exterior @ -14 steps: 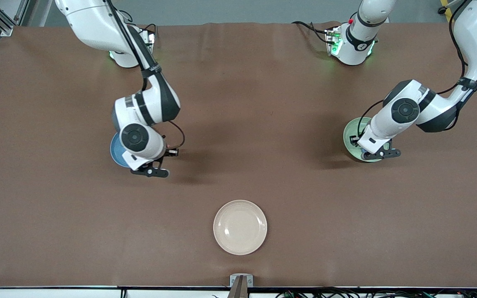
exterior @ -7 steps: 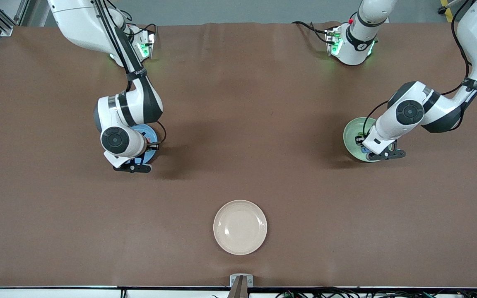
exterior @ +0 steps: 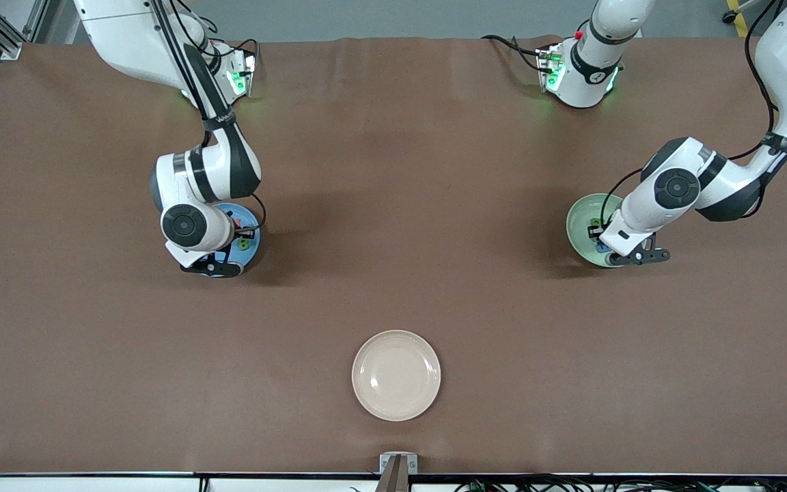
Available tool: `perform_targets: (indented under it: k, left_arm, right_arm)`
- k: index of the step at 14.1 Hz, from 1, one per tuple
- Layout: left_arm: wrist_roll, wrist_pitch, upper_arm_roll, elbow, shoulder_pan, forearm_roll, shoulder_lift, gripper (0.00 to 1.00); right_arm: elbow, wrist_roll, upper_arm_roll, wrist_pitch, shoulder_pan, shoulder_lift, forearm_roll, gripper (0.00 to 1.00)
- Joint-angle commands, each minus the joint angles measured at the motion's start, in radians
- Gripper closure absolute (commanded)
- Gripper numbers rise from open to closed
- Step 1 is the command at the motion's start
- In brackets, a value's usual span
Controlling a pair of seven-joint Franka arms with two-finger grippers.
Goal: Sort uppercase to blue plate, lowercase to green plate
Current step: 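Drop the n with the left gripper while the right gripper drops the Q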
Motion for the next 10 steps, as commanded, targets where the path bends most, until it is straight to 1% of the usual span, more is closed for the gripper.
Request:
perform_targets:
  k: [1, 2, 3, 4, 5, 6, 7, 8, 9, 10]
  left_arm:
    - [0.004, 0.022, 0.012, 0.002, -0.004, 0.029, 0.013, 0.91]
    - [0.002, 0.022, 0.015, 0.002, -0.003, 0.029, 0.013, 0.88]
    - [0.004, 0.022, 0.016, 0.002, -0.003, 0.029, 0.013, 0.81]
    - [0.005, 0.023, 0.016, 0.002, -0.003, 0.029, 0.013, 0.68]
    - [0.005, 0.023, 0.016, 0.003, -0.004, 0.029, 0.013, 0.53]
    - [0.005, 0.022, 0.016, 0.005, -0.007, 0.029, 0.014, 0.33]
    - [0.005, 0.02, 0.016, 0.014, -0.023, 0.028, 0.014, 0.2]
    - [0.001, 0.019, 0.018, 0.026, -0.035, 0.026, 0.013, 0.16]
    - [-0.002, 0.016, 0.018, 0.031, -0.043, 0.026, 0.011, 0.12]
    - [-0.007, 0.017, 0.018, 0.031, -0.047, 0.026, 0.011, 0.04]
  right_arm:
    - [-0.071, -0.005, 0.004, 0.027, -0.005, -0.056, -0.013, 0.97]
    - [-0.077, -0.005, 0.001, 0.027, -0.005, -0.056, -0.013, 0.96]
    - [-0.078, -0.005, -0.002, 0.026, -0.005, -0.056, -0.013, 0.96]
    - [-0.078, -0.005, -0.002, 0.023, -0.005, -0.056, -0.013, 0.96]
    - [-0.078, -0.005, -0.002, 0.023, -0.005, -0.058, -0.013, 0.95]
    - [-0.078, 0.0, -0.002, 0.018, -0.005, -0.056, -0.013, 0.89]
    - [-0.078, 0.007, -0.004, 0.015, -0.013, -0.056, -0.013, 0.67]
    - [-0.078, 0.008, -0.002, 0.015, -0.025, -0.056, -0.013, 0.2]
    - [-0.075, 0.008, -0.002, 0.015, -0.028, -0.056, -0.013, 0.0]
    - [-0.074, 0.008, -0.002, 0.015, -0.031, -0.058, -0.013, 0.0]
